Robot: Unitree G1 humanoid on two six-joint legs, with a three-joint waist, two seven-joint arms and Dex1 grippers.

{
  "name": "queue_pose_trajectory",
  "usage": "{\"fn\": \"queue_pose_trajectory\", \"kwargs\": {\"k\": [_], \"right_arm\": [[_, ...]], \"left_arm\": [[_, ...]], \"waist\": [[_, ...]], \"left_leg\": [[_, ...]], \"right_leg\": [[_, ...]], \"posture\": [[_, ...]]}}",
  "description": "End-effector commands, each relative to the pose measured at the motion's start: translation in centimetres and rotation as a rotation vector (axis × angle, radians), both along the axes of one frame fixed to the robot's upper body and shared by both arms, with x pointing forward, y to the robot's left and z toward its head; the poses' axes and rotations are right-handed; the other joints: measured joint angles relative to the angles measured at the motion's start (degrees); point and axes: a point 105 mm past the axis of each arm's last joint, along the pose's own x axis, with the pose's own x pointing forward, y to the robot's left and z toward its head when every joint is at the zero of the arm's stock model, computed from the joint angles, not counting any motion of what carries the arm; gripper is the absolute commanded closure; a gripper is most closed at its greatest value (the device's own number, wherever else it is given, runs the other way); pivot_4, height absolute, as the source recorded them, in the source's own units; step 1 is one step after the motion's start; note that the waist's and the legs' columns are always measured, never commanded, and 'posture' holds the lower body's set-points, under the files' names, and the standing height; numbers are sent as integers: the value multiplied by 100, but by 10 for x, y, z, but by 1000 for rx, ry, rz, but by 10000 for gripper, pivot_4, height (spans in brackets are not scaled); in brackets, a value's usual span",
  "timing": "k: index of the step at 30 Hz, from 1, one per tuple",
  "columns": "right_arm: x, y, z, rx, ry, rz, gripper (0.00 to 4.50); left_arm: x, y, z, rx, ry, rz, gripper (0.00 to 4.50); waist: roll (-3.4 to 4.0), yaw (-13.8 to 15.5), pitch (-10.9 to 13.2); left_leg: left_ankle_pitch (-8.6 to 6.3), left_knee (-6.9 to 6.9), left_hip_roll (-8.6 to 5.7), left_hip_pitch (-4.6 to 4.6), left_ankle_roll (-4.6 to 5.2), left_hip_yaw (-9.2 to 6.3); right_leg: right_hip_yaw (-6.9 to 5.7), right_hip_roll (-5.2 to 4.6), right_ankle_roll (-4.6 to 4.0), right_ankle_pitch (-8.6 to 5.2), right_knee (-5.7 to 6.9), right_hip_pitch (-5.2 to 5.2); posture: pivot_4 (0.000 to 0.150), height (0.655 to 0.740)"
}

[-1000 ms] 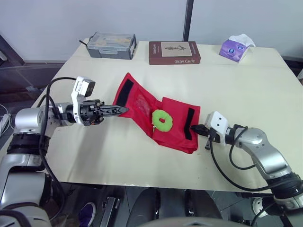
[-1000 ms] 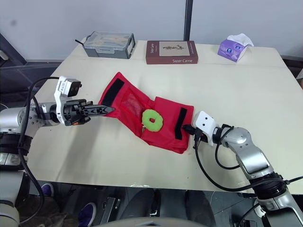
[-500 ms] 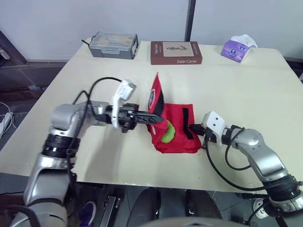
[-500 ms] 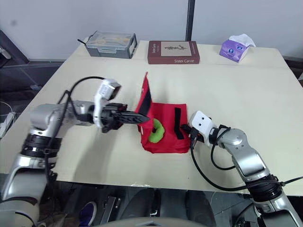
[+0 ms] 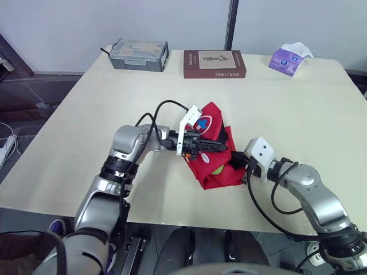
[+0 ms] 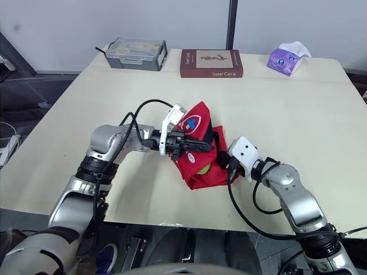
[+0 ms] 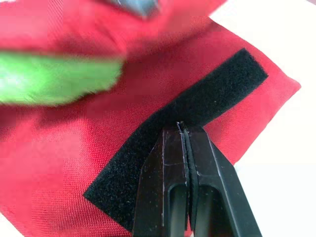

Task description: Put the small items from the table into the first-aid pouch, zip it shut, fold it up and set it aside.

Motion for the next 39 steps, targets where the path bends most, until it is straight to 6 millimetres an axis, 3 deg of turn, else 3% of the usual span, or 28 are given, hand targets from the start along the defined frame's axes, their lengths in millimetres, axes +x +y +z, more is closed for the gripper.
{"fn": "queue_pose_trajectory", "kwargs": {"k": [1,5,10,13,17,22,24,26,28,29,31,36,39], "right_arm": [[-6,0,9,15,-27,7,44901],[-9,-14,11,0,-32,-40,45000],[-18,-43,24,10,-37,-124,45000],[-26,-60,31,22,-33,-178,45000],[-31,-70,31,11,-23,-213,45000],[-31,-59,32,53,-10,-197,45000],[-34,-50,33,130,48,-163,45000],[-37,-45,37,170,67,-140,39635],[-35,-41,39,170,56,-147,30696],[-34,-40,39,168,52,-153,28888],[-33,-38,36,135,42,-138,20756],[-27,-41,33,86,6,-153,20756],[-28,-40,34,92,-9,-146,20756]], "left_arm": [[5,-8,-11,19,-11,11,41996],[9,-10,-9,-52,23,37,27498],[3,-7,4,-164,86,2,4619],[-4,-5,12,-228,94,-29,4619],[-6,3,26,-317,66,-27,4619],[-1,15,31,-269,-77,23,4619],[-4,18,35,-250,-135,13,2185],[-4,20,41,-258,-157,23,0],[-5,21,43,-233,-213,26,0],[-6,22,44,-228,-225,27,0],[0,25,48,-238,-247,78,0],[40,53,51,-281,-217,361,0],[50,64,40,-247,-220,436,0]], "waist": [[1,7,-1],[-1,38,-4],[-1,48,-5],[1,49,-5],[0,42,-5],[0,9,-5],[1,-1,-5],[1,11,-4],[1,29,-5],[0,31,-4],[1,34,-4],[0,25,-4],[0,13,-4]], "left_leg": [[0,0,0,0,0,0],[-1,1,-1,0,2,0],[-2,2,-1,0,3,0],[-2,1,0,0,3,0],[-2,1,2,-1,4,-1],[-2,0,3,0,4,-1],[-2,-1,3,1,3,-1],[-1,-1,3,0,2,-4],[-2,-1,1,-1,2,-4],[-2,-1,0,-2,3,-4],[-2,-1,0,-2,2,-4],[-2,-1,-1,-3,3,-5],[-2,-1,0,-1,3,-5]], "right_leg": [[0,0,0,0,1,0],[-1,-2,0,0,-2,2],[-1,-3,0,0,-2,2],[-1,-3,0,0,-1,2],[-1,-3,0,0,-1,2],[-1,-3,0,-1,-1,1],[1,-3,-1,0,0,1],[-1,-3,-2,0,0,0],[-3,-9,-1,0,-3,1],[-3,-10,-1,0,-4,1],[-3,-10,-1,0,-6,1],[-6,-8,0,0,-6,1],[-5,-4,0,0,-5,1]], "posture": [[1500,7400],[1500,7400],[1500,7400],[1500,7400],[1500,7400],[1500,7400],[1500,7400],[1500,7400],[1500,7400],[1500,7400],[1500,7400],[1500,7400],[1500,7400]]}}
